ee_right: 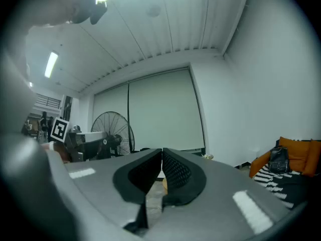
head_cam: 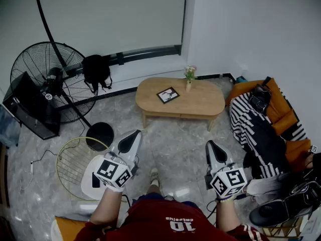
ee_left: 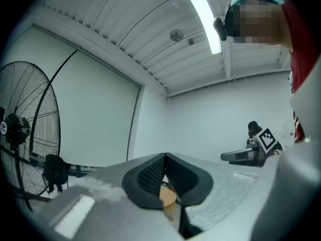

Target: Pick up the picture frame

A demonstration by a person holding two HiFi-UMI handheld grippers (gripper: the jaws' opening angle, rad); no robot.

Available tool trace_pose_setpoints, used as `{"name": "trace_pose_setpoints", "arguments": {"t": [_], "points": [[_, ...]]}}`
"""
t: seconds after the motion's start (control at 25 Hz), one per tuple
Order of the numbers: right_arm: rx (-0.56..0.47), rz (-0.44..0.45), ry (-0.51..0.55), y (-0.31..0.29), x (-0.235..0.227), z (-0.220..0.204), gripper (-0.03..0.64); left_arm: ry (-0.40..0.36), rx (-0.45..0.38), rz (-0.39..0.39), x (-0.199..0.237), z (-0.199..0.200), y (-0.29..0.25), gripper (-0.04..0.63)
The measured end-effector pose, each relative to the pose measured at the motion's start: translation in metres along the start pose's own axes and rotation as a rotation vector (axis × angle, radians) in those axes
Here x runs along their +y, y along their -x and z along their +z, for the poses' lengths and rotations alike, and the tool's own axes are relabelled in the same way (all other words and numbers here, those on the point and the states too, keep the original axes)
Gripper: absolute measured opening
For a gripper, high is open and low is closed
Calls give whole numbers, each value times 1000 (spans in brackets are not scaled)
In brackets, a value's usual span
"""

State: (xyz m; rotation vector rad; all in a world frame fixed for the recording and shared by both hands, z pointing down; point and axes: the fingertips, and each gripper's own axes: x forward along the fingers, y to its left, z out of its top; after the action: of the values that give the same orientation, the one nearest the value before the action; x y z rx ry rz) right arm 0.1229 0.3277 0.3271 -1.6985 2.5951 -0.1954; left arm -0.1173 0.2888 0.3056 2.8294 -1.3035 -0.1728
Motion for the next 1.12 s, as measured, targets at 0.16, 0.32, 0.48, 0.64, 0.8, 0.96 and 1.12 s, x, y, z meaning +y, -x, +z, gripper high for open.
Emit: {"name": "trace_pose_setpoints", "arguments": {"t": [0.16, 0.32, 0.48, 0.64, 0.8, 0.96, 1.12], "points": [[-1, 3, 4, 4, 4, 3, -5, -1, -1, -11, -4, 3, 3, 3], [-4, 12, 7, 6, 7, 6, -6, -5, 0, -16, -7, 5, 4, 3], [-13, 13, 12, 8, 8, 7, -6, -8, 3, -14, -11, 4, 6, 3], [-31, 9, 28, 10, 12, 10, -6, -23, 5, -23, -14, 4, 10, 3], [-42, 7, 37, 10, 10, 12, -6, -23, 10, -20, -16, 4, 9, 3], [-36, 12, 16, 12, 5, 10, -6, -27, 17, -22, -21, 4, 4, 3], [-37, 19, 0, 15, 2, 9, -6, -28, 28, -23, -25, 2, 2, 3]]}}
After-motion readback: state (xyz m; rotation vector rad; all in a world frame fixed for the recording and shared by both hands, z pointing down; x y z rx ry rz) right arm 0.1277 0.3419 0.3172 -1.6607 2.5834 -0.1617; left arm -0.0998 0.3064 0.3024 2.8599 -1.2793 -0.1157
